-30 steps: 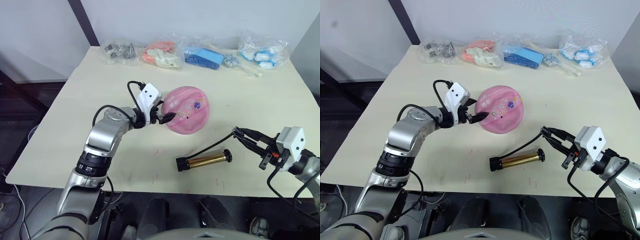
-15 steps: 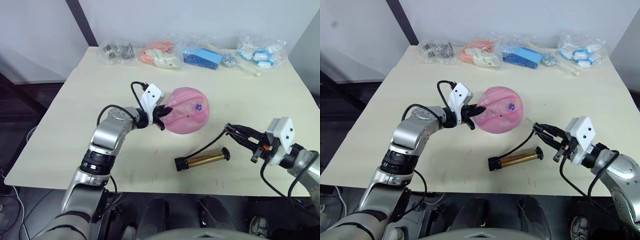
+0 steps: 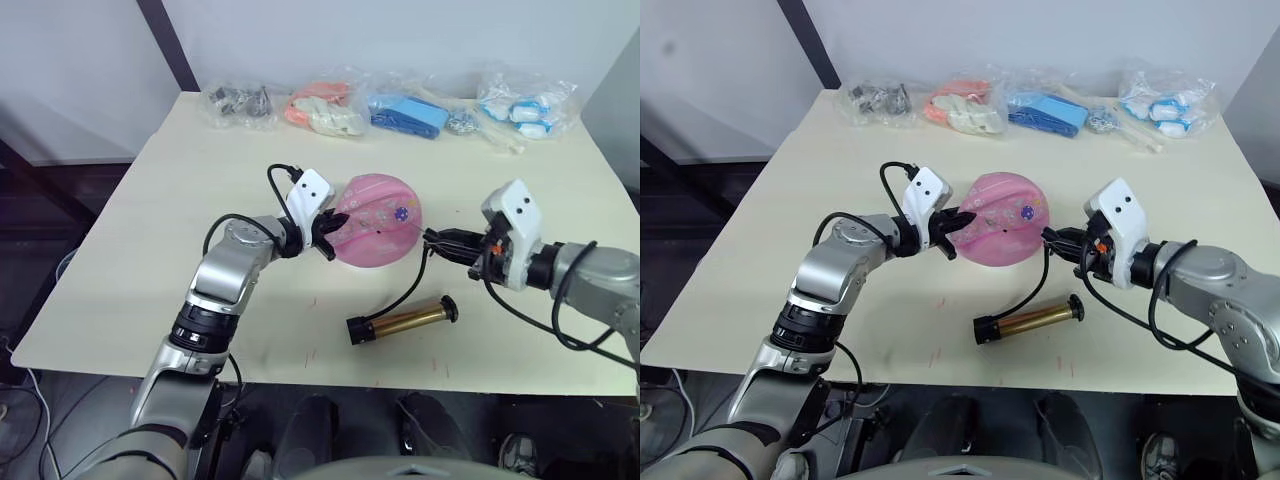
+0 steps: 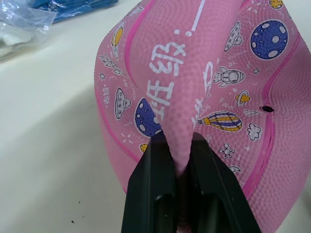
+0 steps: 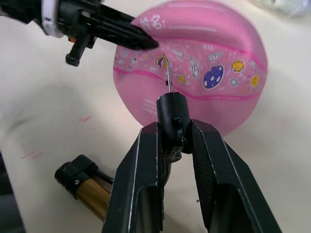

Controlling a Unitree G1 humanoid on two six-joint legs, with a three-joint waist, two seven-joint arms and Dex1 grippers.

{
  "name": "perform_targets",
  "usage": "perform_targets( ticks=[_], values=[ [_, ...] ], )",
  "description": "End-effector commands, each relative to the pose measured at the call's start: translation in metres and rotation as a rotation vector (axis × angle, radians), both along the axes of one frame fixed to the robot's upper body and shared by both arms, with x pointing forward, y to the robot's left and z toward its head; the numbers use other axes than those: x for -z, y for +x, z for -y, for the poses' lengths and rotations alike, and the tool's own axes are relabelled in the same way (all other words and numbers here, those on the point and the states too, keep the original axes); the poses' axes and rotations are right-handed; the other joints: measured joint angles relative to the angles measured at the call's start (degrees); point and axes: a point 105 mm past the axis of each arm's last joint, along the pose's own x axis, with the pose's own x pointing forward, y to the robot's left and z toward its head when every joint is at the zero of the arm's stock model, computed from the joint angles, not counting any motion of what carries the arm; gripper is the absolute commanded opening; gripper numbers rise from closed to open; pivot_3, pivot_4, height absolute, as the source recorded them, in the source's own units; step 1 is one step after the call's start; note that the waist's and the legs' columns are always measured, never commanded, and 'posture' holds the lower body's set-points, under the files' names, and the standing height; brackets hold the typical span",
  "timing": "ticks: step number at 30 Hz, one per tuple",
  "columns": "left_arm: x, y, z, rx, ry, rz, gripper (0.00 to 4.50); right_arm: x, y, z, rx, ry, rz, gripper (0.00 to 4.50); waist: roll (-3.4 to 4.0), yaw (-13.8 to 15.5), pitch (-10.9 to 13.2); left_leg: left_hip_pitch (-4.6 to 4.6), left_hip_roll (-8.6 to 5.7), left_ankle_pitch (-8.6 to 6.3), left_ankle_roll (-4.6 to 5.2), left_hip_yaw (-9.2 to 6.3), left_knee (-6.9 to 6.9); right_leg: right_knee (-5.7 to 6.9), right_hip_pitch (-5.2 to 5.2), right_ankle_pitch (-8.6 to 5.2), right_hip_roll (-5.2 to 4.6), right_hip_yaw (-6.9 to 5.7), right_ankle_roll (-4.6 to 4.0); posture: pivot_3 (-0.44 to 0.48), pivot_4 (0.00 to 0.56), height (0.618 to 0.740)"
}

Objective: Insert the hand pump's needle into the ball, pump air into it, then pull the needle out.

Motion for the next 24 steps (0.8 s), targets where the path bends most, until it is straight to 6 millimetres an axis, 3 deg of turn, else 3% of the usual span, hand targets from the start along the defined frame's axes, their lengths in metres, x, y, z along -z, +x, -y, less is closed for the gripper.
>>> perform_targets(
  ticks=[1, 9, 24],
  values=[
    [-0.007, -0.002, 0.007, -0.004, -0.015, 0.062, 0.04, -0.002, 0.0, -0.007, -0.018, 0.016, -0.062, 0.3, 0.0, 0.1, 0.0, -0.02, -0.02, 0.0, 0.0, 0.01, 0.0, 0.0, -0.01, 0.0, -0.03, 0.0, 0.0, 0.0, 0.15, 0.74],
    [-0.013, -0.004, 0.01, -0.007, -0.034, 0.134, 0.04, -0.001, 0.006, -0.024, -0.023, 0.039, -0.179, 0.3, 0.0, -0.2, 0.0, -0.03, -0.04, 0.0, 0.0, -0.01, 0.01, 0.04, -0.05, 0.0, -0.04, -0.03, 0.0, 0.0, 0.15, 0.74],
    [0.006, -0.007, 0.009, 0.013, 0.001, 0.143, 0.04, 0.005, 0.03, -0.029, 0.073, 0.065, -0.323, 0.3, 0.01, -0.3, 0.0, -0.07, -0.03, 0.0, 0.0, 0.01, -0.01, 0.06, -0.12, 0.01, -0.04, -0.03, -0.01, 0.0, 0.15, 0.74]
  ],
)
